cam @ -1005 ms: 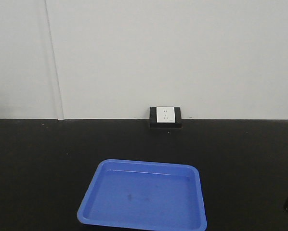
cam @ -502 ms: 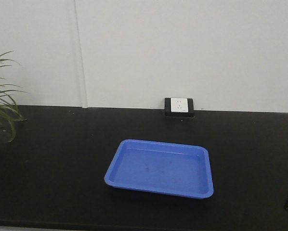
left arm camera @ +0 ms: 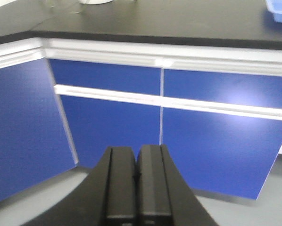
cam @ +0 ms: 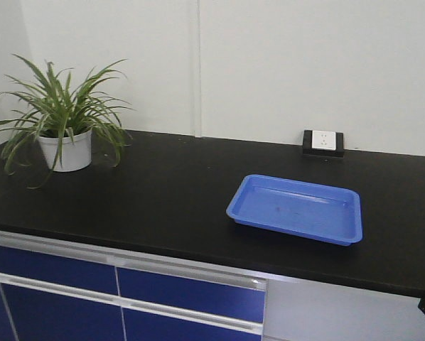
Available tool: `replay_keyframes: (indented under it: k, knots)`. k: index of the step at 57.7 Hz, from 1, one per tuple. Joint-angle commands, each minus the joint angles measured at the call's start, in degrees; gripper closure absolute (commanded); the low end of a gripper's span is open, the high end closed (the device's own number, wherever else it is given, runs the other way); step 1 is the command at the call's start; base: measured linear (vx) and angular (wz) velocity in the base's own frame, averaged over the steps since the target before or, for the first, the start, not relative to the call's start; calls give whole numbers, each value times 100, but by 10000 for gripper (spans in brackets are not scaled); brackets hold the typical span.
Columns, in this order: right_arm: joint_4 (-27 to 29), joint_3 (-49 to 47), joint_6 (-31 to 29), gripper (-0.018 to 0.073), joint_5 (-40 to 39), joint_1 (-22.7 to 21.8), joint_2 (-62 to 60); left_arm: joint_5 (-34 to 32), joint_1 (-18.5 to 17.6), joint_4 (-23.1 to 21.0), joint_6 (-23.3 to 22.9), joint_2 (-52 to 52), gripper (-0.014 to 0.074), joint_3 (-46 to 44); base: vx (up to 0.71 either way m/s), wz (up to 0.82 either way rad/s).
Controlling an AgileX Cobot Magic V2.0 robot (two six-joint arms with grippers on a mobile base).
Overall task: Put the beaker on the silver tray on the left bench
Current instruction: 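Drive the base, beaker held, to the bench with the silver tray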
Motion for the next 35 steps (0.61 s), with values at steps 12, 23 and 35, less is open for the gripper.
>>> replay_keyframes:
  k: [12,23,35]
  knots:
    - [-86,-190,-17,567,161,-22,13,-446,-36,-9,-18,-90,595,159,-32,28]
    - [-86,-190,-17,567,161,-22,13,-446,-36,-9,-18,-90,595,159,-31,32]
    - [-86,-190,-17,567,161,-22,13,-446,-36,-9,-18,-90,595,159,-31,42]
